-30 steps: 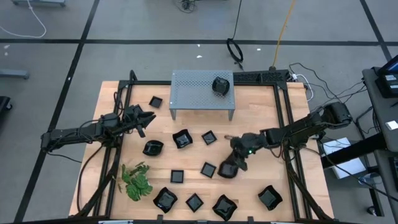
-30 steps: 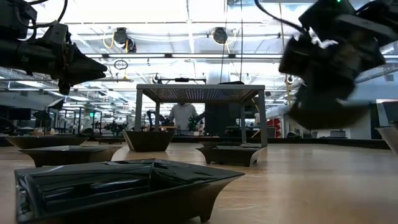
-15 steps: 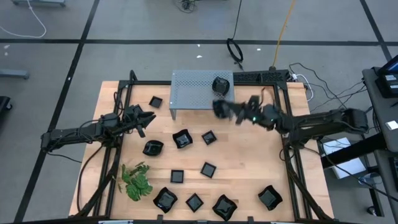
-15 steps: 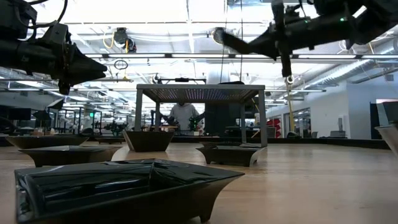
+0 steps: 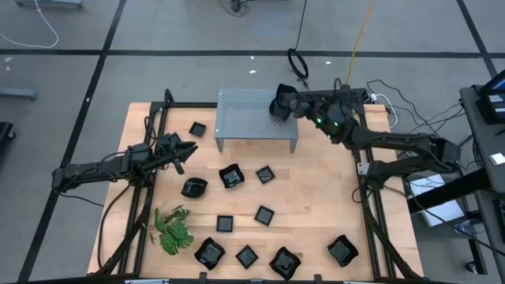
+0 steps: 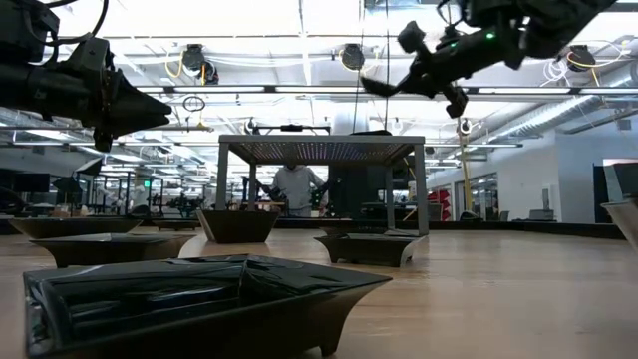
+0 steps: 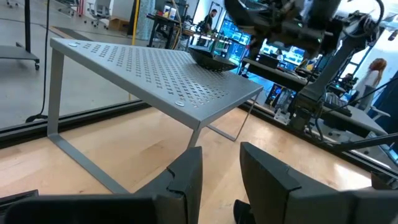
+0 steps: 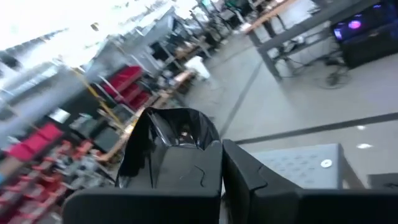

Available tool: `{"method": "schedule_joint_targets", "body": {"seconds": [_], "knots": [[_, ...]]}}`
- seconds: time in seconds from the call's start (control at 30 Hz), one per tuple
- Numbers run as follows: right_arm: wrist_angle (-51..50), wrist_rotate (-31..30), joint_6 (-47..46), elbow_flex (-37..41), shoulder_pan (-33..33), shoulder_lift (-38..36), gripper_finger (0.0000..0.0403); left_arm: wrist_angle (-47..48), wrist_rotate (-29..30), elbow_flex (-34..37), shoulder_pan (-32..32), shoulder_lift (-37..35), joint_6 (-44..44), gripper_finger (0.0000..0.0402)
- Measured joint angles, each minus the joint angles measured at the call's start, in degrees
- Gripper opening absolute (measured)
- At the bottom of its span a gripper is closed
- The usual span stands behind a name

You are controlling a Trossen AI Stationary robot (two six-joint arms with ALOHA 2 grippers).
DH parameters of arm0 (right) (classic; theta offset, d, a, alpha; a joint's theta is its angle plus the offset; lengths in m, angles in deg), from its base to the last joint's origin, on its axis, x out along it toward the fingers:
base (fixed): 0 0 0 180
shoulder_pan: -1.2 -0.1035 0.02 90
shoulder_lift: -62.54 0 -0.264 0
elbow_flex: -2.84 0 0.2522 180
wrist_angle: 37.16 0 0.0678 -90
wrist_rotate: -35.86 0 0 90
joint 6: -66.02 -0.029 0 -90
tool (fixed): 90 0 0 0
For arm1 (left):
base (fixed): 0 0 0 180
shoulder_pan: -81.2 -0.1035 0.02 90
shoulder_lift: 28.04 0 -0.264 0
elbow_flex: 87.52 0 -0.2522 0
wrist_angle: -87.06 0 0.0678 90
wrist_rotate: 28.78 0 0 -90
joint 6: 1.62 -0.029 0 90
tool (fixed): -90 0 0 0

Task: Pick & Place Mini shaped plates
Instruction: Stack the black leaf shaped plate on top of the black leaf shaped plates on the shelf

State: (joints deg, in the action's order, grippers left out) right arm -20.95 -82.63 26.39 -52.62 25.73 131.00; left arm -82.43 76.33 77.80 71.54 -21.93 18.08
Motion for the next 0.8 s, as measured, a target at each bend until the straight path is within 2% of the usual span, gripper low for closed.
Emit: {"method": "schedule_joint_targets", "body": {"seconds": [0.2,0.33,0.47,0.8], "knots": [[-2.5,-0.4,-1.7,-4.7,1.4,5.4,0.0,0.0,0.0,0.0,0.0,0.0,0.0,0.0111],[-2.8,-4.5,-1.8,-5.1,1.4,8.5,0.0,0.0,0.0,0.0,0.0,0.0,0.0,0.0111],[-3.8,-5.9,-4.9,-5.1,1.4,10.8,0.0,0.0,0.0,0.0,0.0,0.0,0.0,0.0111],[-7.0,-5.7,-5.8,-5.1,0.8,11.2,0.0,0.0,0.0,0.0,0.0,0.0,0.0,0.0111]]}}
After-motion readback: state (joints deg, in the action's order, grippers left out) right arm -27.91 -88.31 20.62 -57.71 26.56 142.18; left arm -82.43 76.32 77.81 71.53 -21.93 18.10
